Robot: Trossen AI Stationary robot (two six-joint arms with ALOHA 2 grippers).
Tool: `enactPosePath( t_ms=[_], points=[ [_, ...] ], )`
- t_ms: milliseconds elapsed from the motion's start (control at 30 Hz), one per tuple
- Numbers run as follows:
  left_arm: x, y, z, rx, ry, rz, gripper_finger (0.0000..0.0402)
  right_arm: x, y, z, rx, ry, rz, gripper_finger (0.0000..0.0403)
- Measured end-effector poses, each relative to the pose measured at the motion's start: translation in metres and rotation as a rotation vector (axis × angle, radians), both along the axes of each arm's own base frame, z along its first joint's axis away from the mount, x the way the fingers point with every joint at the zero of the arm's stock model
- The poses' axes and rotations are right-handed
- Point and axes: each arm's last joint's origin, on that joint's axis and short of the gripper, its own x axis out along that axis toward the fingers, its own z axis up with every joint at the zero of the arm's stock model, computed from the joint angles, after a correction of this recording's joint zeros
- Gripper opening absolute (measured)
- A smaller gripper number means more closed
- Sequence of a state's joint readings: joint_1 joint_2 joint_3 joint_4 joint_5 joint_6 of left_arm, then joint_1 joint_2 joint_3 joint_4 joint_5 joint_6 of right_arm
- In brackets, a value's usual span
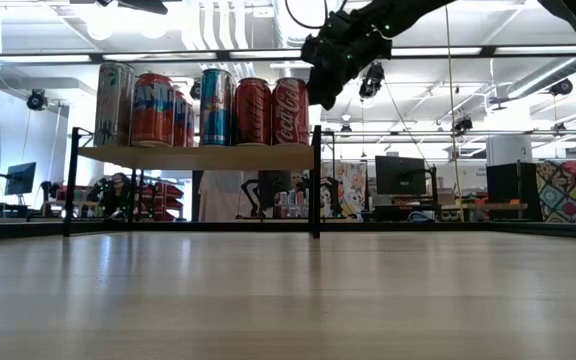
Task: Place canned beverage on shelf
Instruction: Adjust the red white soda can on the shelf
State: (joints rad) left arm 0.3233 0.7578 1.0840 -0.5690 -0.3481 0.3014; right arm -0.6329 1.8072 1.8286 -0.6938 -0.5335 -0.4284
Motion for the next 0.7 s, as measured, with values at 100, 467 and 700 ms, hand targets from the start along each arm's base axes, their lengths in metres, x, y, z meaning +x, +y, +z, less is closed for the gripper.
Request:
enactPosePath(
  t_ms=[100,467,700],
  points=[
    [0.000,0.000,0.000,0.000,0.000,0.000,0.0000,0.001,0.002,0.000,0.005,0.005,0.002,0.0009],
    [0.000,0.000,0.000,0.000,0.000,0.000,0.0000,0.001,0.003,-0.001,-0.006,0.025,-0.022,0.0009],
    [0.002,0.001,-0.001,-0.009,0.000,0.019,0.0000,-0.007,0.006,0.013,-0.035,0.028,-0.122,0.0009]
  ],
)
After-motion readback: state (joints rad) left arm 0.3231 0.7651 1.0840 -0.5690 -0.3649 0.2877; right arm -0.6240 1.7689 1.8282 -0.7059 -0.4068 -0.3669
